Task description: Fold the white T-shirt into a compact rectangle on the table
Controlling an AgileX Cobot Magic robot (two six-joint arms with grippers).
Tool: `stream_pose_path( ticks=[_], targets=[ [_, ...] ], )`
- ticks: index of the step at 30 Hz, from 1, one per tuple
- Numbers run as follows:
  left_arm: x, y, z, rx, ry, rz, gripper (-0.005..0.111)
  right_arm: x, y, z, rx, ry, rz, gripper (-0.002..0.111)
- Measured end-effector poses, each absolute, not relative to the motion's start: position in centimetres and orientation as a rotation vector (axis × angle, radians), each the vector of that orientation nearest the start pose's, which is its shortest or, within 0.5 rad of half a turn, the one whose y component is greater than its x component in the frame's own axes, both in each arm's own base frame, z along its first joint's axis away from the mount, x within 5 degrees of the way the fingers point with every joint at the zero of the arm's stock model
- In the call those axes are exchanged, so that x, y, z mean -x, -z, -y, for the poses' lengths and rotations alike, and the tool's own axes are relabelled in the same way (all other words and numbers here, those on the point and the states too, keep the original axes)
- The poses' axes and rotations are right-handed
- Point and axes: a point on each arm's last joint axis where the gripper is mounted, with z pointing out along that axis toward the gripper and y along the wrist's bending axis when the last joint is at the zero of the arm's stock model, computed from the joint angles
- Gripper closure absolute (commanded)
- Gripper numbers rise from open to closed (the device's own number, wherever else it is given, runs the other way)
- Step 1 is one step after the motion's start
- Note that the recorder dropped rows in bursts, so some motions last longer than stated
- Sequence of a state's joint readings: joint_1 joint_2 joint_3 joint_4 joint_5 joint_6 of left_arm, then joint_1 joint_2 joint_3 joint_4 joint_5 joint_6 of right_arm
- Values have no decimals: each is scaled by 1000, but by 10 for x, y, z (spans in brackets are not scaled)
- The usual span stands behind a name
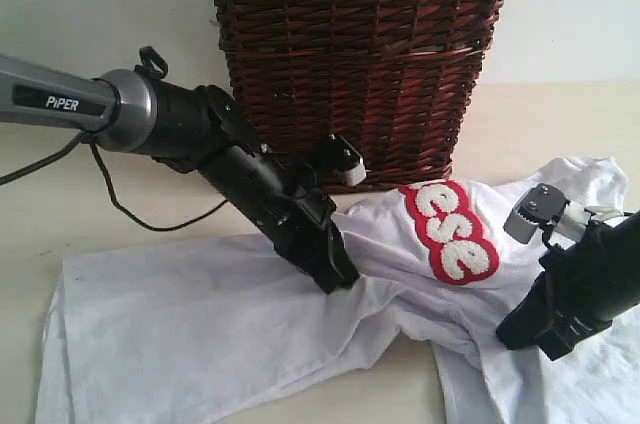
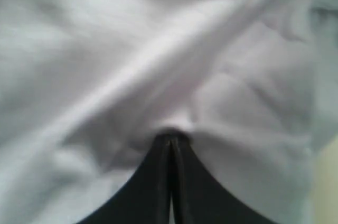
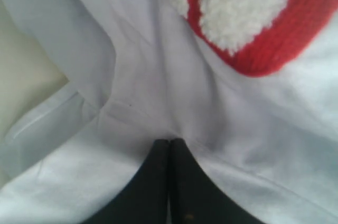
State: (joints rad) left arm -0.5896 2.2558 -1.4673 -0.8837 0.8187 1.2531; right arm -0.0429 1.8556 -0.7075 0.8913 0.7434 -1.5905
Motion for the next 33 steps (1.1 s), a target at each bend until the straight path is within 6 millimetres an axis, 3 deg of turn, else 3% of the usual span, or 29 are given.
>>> stream_pose_path(
  ticks=[8,16,19,22,23,24,25,28,29,33],
  targets=[
    [-298,-99,284,-1754,1170,-2373,107,-258,-97,-36,1119,-727,-2598,108],
    [-293,-96,279,-1769,1170,-2427,107,-258,-103,-35,1159,-687,-2580,108],
    [-294,-110,279,-1773,1141,-2390,107,-257,-116,-34,1195,-631,-2538,108],
    [-297,-142,280,-1753,1083,-2297,107,-256,-137,-34,1210,-564,-2470,108],
    [-301,-159,281,-1736,1022,-2217,107,-256,-153,-33,1222,-492,-2409,108],
    [-303,-162,282,-1726,998,-2192,107,-256,-160,-32,1219,-451,-2382,108],
    [-305,-160,285,-1717,970,-2168,107,-258,-171,-29,1167,-351,-2357,108],
    [-301,-132,294,-1753,985,-2208,107,-269,-174,-19,911,-195,-2416,108],
    [-295,-120,300,-1788,990,-2223,107,-275,-169,-14,850,-127,-2433,108],
    [-284,-117,311,-1833,986,-2201,107,-290,-140,-2,767,29,-2483,108]
  ],
)
